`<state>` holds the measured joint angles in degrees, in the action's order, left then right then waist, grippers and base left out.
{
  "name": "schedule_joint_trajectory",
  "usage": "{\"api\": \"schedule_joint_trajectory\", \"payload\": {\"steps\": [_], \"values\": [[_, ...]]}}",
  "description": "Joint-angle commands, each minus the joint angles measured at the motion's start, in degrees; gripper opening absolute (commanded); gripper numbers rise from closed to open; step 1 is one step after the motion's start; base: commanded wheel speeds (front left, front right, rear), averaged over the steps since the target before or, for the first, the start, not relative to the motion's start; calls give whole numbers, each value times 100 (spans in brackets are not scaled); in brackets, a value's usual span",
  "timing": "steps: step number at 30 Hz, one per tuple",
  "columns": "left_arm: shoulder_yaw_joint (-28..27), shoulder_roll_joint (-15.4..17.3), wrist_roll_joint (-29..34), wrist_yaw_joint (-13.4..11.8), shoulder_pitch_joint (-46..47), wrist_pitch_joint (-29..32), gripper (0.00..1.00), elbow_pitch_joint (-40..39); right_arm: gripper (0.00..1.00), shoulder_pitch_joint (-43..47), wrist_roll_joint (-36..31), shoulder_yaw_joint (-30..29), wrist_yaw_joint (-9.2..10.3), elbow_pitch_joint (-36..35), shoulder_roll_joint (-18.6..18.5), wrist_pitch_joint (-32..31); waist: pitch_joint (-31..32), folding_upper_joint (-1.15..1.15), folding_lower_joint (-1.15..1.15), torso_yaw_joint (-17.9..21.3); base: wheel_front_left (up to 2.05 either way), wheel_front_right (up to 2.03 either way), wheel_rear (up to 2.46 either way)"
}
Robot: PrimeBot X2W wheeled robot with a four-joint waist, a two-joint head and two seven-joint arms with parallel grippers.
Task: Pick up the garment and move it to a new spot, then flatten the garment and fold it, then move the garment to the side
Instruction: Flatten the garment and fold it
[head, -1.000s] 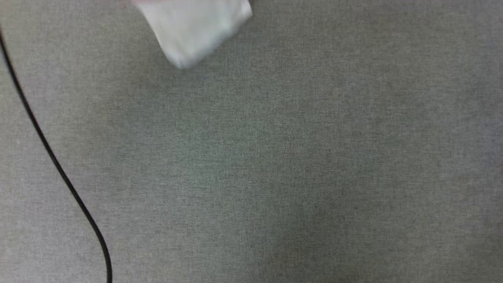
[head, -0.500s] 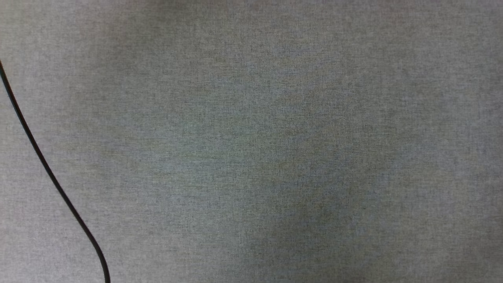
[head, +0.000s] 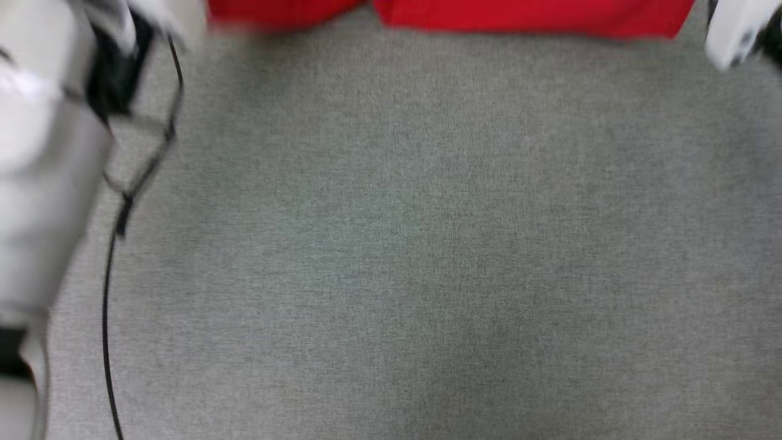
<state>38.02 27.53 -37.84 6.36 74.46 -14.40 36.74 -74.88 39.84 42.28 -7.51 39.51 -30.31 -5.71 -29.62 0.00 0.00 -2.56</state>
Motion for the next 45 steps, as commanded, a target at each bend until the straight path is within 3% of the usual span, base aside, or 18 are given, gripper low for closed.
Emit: {"api": "schedule_joint_trajectory", "payload": {"steps": [1, 8, 14, 15, 28, 37, 45], "values": [[17, 29, -43, -92, -611, -52, 0, -224, 0, 411, 141, 130, 4, -68, -85, 120, 270, 0, 0, -34, 0, 0, 0], [142, 235, -200, -536, -2684, -78, 0, -1364, 0, 1782, 600, 479, 4, -464, -509, 369, 937, 0, 0, -151, 0, 0, 0], [265, 580, -441, -876, -4097, 25, 0, -2116, 0, 2736, 839, 589, 4, -872, -920, 472, 1441, 0, 0, -165, 0, 0, 0], [301, 745, -537, -1030, -4592, 88, 0, -2388, 0, 3108, 921, 594, 4, -1033, -1081, 514, 1640, 0, 0, -178, 0, 0, 0], [623, 1355, -1199, -1982, -7364, 314, 0, -3686, 0, 5838, 1195, 60, 4, -1960, -1767, 433, 2709, 0, 0, -253, 0, 0, 0], [716, 1525, -1565, -2303, -8289, 419, 0, -4087, 0, 7598, 1111, -907, 5, -2594, -1892, 229, 2910, 0, 0, -367, 0, 0, 0], [642, 1520, -1312, -2178, -7694, 420, 0, -4071, 0, 7891, 669, -1892, 4, -3204, -1530, -284, 2661, 0, 0, -409, 0, 0, 0]]}}
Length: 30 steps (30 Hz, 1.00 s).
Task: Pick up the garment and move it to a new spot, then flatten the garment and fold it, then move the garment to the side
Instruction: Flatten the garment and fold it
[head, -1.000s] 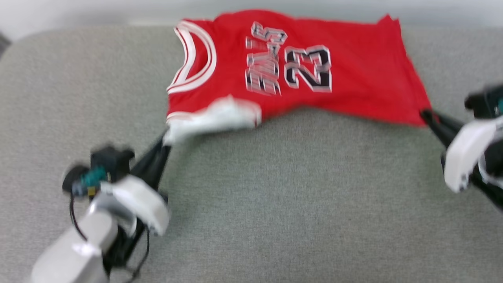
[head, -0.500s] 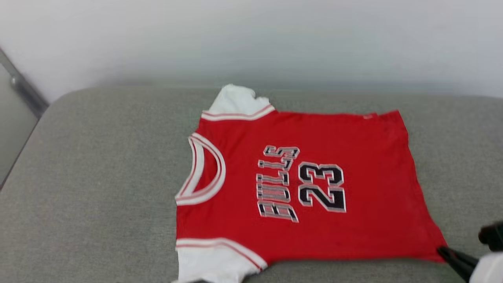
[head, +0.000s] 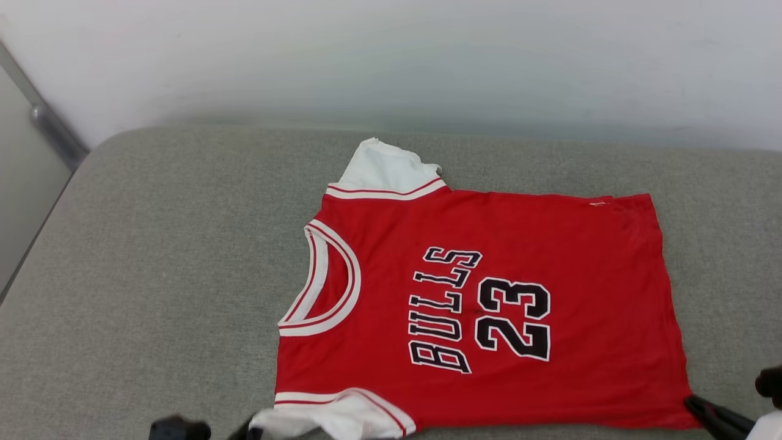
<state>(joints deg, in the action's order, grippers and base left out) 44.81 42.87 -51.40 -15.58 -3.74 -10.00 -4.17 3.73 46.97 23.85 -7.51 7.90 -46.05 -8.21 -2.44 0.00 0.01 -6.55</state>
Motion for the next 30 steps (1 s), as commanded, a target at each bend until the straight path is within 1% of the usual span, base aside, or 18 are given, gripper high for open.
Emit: {"api": "schedule_joint_trajectory", "payload": {"steps": [1, 6, 9, 13, 18, 22, 26, 30], "values": [[-65, -36, 99, 49, 293, -33, 0, 52, 0, -10, -105, -153, 4, -121, 86, -98, -87, 0, -1, -10, 0, 0, 0], [-128, -36, 371, 322, 1120, 96, 0, 287, 0, -311, -350, -584, 4, -423, 238, -411, -326, 0, -1, 67, 0, 0, 0], [-188, -78, 477, 546, 1658, 177, 0, 528, 0, -517, -458, -706, 4, -534, 302, -561, -519, 0, -1, 131, 0, 0, 0], [-177, -162, 623, 815, 2308, 276, 0, 905, 0, -848, -519, -727, 4, -533, 365, -728, -796, 0, -1, 242, 0, 0, 0], [-133, -359, 716, 1169, 2976, 368, 0, 1512, 0, -1365, -584, -587, 4, -366, 395, -838, -1210, 0, -1, 386, 0, 0, 0], [-93, -508, 785, 1411, 3365, 340, 0, 2105, 0, -1827, -678, -355, 4, -153, 437, -864, -1538, 0, -1, 491, 0, 0, 0], [-4, -688, 767, 1593, 3580, 384, 0, 2704, 0, -2175, -752, -103, 4, 187, 531, -819, -1759, 0, -1, 518, 0, 0, 0], [159, -905, 815, 1778, 3647, 372, 0, 3266, 0, -2332, -758, 205, 4, 554, 578, -757, -1807, 0, -1, 516, 0, 0, 0]]}}
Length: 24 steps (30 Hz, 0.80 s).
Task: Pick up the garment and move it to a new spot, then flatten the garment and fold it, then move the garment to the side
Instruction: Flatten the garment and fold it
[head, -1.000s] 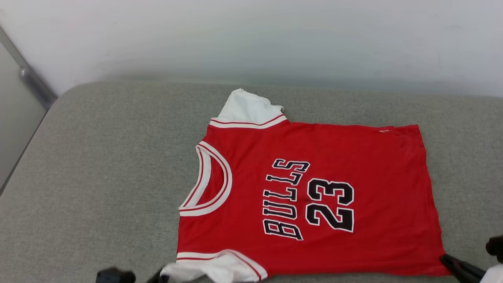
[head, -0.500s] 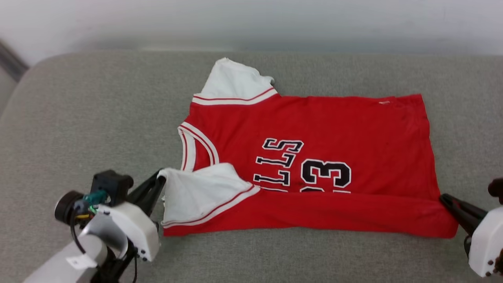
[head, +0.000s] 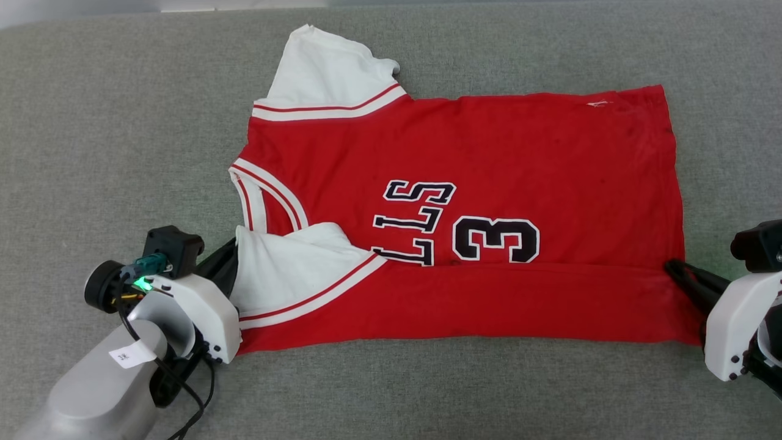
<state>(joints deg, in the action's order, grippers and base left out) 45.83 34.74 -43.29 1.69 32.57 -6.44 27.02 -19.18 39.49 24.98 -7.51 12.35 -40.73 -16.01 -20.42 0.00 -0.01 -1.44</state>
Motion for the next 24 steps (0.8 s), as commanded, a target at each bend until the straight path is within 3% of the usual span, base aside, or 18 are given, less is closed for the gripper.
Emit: {"api": "schedule_joint_trajectory", "payload": {"steps": [1, 3, 4, 5, 6, 10, 15, 19, 24], "values": [[83, -138, -4, 94, 13, -19, 0, 268, 0, -52, 18, 147, 4, 182, 66, 64, 3, 0, 1, -1, 0, 0, 0], [108, -244, -66, 177, 4, -60, 0, 499, 0, -98, 119, 207, 4, 297, 110, 155, 74, 0, 1, -23, 0, 0, 0], [123, -271, -73, 223, 9, -85, 49, 601, 15, -117, 160, 226, 4, 335, 112, 211, 121, 0, 1, -39, 0, 0, 0], [146, -284, -50, 235, 31, -116, 100, 679, 49, -125, 190, 242, 4, 359, 103, 262, 177, 0, 1, -60, 0, 0, 0], [162, -300, -31, 266, 49, -120, 100, 741, 100, -125, 206, 243, 4, 362, 88, 333, 243, 0, 1, -84, 0, 0, 0], [142, -266, 44, 296, 295, -213, 100, 774, 100, -25, 295, 161, 4, 248, -6, 513, 555, 0, 1, -206, 0, 0, 0], [201, 22, 151, 343, 630, 107, 100, 511, 100, 182, 327, 3, 4, 36, -108, 594, 897, 0, 1, -340, 0, 0, 0], [259, 90, 15, 392, 799, 669, 100, 189, 100, 329, 305, -105, 4, -38, -121, 574, 1049, 0, 1, -402, 0, 0, 0], [469, 354, -348, 475, 1061, 2113, 100, -331, 100, 397, 223, -215, 4, -129, -36, 486, 1169, 0, 1, -426, 0, 0, 0]]}}
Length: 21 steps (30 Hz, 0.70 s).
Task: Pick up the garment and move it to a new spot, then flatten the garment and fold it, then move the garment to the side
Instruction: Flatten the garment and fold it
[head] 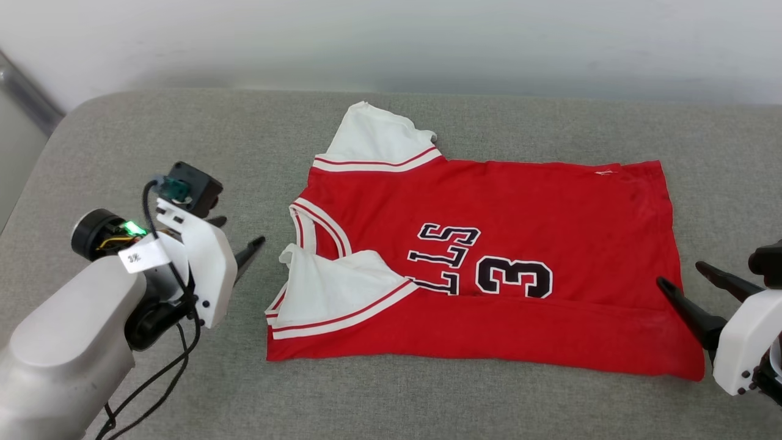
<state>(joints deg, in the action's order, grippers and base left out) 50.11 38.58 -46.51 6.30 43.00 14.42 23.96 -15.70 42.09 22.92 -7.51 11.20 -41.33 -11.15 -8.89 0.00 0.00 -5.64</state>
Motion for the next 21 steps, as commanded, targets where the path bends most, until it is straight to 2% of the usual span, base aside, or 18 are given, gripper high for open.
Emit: {"api": "schedule_joint_trajectory", "payload": {"steps": [1, 6, 13, 15, 21], "values": [[66, -3, -136, 19, 65, 316, 100, -114, 100, 52, -47, -23, 4, -26, 45, -39, 32, 0, 0, -3, 0, 0, 0], [217, 182, -789, 57, 198, 1708, 100, -360, 100, 59, -83, -30, 4, -115, 147, -180, 43, 0, 0, 58, 0, 0, 0], [435, 168, -1511, 40, -12, 3007, 100, -299, 100, -17, -20, 57, 4, -144, 242, -417, -66, 0, 0, 271, 0, 0, 0], [398, 71, -1730, 10, -94, 3121, 100, -200, 100, -71, -17, 85, 4, -146, 255, -465, -113, 0, 0, 330, 0, 0, 0], [592, -59, -1802, 30, -333, 3226, 100, 176, 100, -261, 27, 220, 4, -105, 289, -550, -290, 0, 0, 521, 0, 0, 0]]}}
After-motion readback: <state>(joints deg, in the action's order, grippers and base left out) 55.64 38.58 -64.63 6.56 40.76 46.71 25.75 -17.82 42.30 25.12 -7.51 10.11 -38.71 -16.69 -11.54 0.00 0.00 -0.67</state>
